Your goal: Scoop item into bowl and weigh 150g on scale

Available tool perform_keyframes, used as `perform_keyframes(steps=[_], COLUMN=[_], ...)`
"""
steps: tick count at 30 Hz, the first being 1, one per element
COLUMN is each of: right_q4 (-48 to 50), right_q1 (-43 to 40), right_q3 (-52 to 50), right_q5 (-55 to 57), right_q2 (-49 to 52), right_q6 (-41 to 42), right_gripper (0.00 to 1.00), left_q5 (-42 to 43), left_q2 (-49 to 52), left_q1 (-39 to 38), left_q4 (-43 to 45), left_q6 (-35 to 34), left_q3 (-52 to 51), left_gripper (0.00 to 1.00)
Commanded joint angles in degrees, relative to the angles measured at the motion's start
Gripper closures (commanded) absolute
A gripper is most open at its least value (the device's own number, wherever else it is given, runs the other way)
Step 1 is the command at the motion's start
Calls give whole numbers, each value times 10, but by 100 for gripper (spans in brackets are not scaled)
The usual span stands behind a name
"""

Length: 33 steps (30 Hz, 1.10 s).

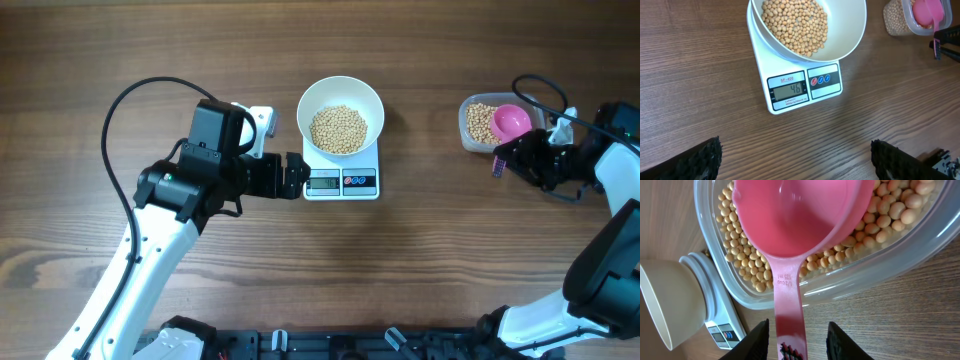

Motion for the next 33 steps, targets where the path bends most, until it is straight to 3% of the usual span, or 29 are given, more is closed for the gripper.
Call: perform_keyframes(steps=[1, 15, 21, 25, 33], right_q4=[3, -13, -13, -17, -9], right_q1=[0, 0, 0, 0, 0], right_q3=[-6, -7, -9, -9, -31], right_q5=[-14, -28, -28, -28, -28], right_q2=[10, 10, 10, 10, 10], right_q6=[-1, -2, -2, -2, -1], right_gripper=[63, 66, 75, 68, 69], left_q5=[7, 7, 7, 7, 7], left_q2=[2, 2, 2, 2, 2], left_q1=[-2, -2, -2, -2, -2], left_q4=[2, 2, 2, 2, 2], left_q6=[9, 9, 9, 9, 9], left_q3=[-4, -4, -4, -4, -4], left_gripper=[0, 0, 0, 0, 0])
